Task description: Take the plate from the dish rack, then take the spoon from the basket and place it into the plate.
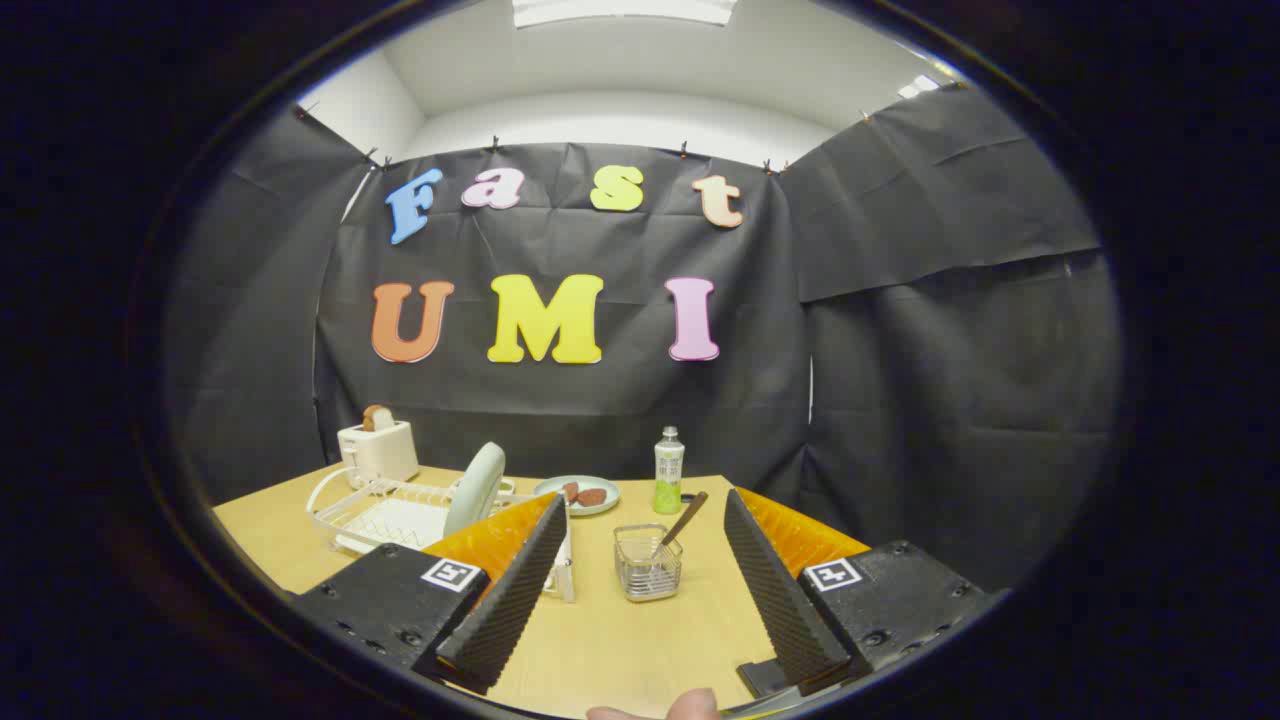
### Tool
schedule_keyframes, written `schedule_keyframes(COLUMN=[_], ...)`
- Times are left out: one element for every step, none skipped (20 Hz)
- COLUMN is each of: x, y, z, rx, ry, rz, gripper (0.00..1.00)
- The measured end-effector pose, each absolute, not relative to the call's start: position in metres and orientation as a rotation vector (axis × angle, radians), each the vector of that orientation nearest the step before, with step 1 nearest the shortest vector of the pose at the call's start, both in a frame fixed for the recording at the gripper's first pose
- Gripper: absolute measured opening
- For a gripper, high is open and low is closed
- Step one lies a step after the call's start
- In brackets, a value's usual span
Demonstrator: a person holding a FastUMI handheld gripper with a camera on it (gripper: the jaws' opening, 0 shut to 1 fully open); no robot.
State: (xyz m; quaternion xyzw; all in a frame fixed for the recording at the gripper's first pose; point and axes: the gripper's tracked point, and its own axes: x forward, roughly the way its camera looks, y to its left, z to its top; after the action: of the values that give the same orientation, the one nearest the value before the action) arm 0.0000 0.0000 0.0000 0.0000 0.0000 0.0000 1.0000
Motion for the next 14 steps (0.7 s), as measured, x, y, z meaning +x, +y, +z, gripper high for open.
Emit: schedule_keyframes(x=[0.0, 0.001, 0.001, 0.0, 0.0, 0.0, -0.001, -0.001, 0.0, 0.0, 0.002, 0.003, 0.004, 0.005], y=[-0.001, 0.0, 0.001, 0.003, 0.002, 0.003, 0.005, 0.007, 0.008, 0.008, 0.009, 0.009, 0.008, 0.009], z=[-0.002, -0.001, -0.002, 0.001, 0.004, 0.007, 0.008, 0.009, 0.009, 0.01, 0.01, 0.011, 0.011, 0.013], rx=[0.002, 0.003, -0.003, -0.005, -0.01, -0.015, -0.014, -0.011, -0.009, -0.007, -0.009, -0.015, -0.017, -0.017], ry=[0.0, -0.003, -0.006, -0.015, -0.027, -0.037, -0.043, -0.044, -0.043, -0.041, -0.034, -0.027, -0.024, -0.023], rz=[-0.002, -0.004, -0.004, -0.005, -0.012, -0.012, -0.011, -0.007, -0.004, -0.001, 0.002, 0.001, -0.002, -0.001], gripper=[1.0, 1.0, 1.0, 1.0, 1.0, 1.0, 1.0, 1.0, 1.0, 1.0, 1.0, 1.0, 1.0, 1.0])
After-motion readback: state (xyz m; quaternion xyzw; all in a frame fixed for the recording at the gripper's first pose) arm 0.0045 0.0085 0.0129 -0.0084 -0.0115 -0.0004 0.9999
